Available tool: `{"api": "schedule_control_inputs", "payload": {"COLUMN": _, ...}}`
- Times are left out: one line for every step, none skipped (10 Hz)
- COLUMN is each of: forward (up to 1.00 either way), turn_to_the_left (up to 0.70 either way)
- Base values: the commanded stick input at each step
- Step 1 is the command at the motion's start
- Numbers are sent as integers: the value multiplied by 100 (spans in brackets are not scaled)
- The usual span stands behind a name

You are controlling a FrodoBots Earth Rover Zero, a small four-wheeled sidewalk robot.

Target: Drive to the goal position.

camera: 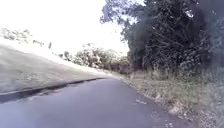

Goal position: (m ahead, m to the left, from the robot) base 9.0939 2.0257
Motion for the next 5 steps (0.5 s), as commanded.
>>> {"api": "schedule_control_inputs", "payload": {"forward": 70, "turn_to_the_left": 0}}
{"api": "schedule_control_inputs", "payload": {"forward": 70, "turn_to_the_left": 0}}
{"api": "schedule_control_inputs", "payload": {"forward": 70, "turn_to_the_left": 0}}
{"api": "schedule_control_inputs", "payload": {"forward": 70, "turn_to_the_left": 0}}
{"api": "schedule_control_inputs", "payload": {"forward": 70, "turn_to_the_left": 0}}
